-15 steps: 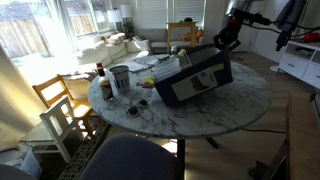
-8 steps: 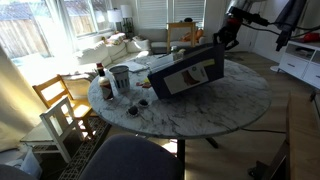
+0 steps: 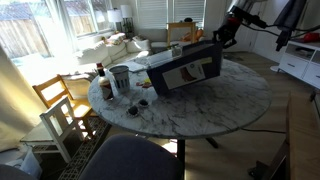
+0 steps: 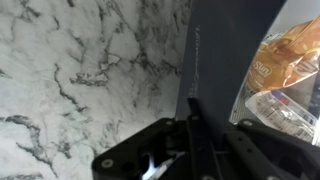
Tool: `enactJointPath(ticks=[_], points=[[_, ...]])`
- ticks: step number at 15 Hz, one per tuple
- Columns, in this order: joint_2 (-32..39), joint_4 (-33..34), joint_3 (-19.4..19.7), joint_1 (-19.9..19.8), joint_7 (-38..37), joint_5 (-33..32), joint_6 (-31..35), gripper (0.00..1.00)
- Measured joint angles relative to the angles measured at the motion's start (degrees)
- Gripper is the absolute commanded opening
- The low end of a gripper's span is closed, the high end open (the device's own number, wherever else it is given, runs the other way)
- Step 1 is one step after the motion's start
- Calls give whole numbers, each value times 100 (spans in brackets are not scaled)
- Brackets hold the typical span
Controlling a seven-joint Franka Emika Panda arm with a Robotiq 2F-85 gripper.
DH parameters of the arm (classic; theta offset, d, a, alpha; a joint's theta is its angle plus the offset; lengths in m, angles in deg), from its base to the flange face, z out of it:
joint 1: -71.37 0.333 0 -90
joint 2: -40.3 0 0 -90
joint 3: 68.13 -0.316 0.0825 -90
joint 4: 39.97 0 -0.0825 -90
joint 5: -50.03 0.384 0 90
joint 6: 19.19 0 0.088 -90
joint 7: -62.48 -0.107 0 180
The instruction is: Move the blue box to the middle of the table
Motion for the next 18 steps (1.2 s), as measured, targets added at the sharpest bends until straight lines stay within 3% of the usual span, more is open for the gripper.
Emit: enactJointPath(ticks=[12, 18], points=[[1090, 566, -204, 19, 1072, 1790, 320, 0], [1713, 914, -311, 6, 1363, 2203, 658, 0]])
